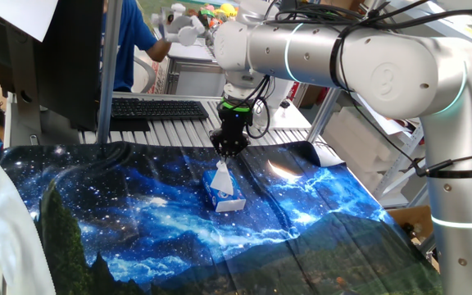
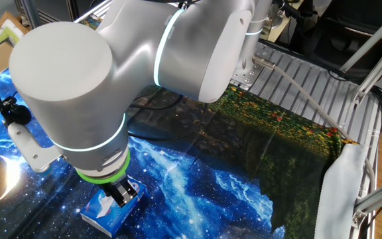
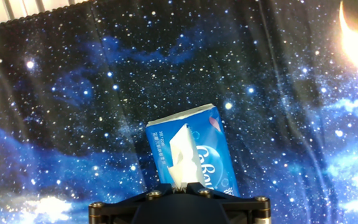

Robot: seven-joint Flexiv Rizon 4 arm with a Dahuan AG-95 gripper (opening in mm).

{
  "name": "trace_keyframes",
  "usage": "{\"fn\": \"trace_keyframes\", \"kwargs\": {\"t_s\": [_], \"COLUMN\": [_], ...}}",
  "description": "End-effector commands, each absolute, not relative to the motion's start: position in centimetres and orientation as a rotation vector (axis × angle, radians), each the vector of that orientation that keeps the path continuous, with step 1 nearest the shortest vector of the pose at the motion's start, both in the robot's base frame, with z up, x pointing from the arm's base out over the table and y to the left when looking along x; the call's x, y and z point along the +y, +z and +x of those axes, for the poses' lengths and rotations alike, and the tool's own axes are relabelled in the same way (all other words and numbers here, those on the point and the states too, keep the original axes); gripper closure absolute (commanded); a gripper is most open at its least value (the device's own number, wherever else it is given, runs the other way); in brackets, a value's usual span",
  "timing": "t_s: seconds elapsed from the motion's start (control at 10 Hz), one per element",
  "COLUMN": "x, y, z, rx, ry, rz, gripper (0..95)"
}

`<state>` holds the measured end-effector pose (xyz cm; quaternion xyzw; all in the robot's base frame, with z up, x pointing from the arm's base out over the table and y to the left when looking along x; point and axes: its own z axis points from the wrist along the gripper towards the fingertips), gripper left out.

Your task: Pull out a napkin

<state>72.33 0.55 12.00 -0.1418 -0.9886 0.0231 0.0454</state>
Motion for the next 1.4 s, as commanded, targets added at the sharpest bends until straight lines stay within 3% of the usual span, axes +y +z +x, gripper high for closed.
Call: {"fn": "trace_keyframes", "kwargs": {"t_s": [0.1,0.8,1.4], "x": [0.5,0.6,0.1], "y": [12.0,12.3,14.5], "z": [72.3,72.2,71.9], "rx": [-3.029,-3.028,-3.031], "ry": [0.065,0.046,0.052], "rz": [-0.398,-0.421,-0.401], "gripper": [95.0,95.0,95.0]}}
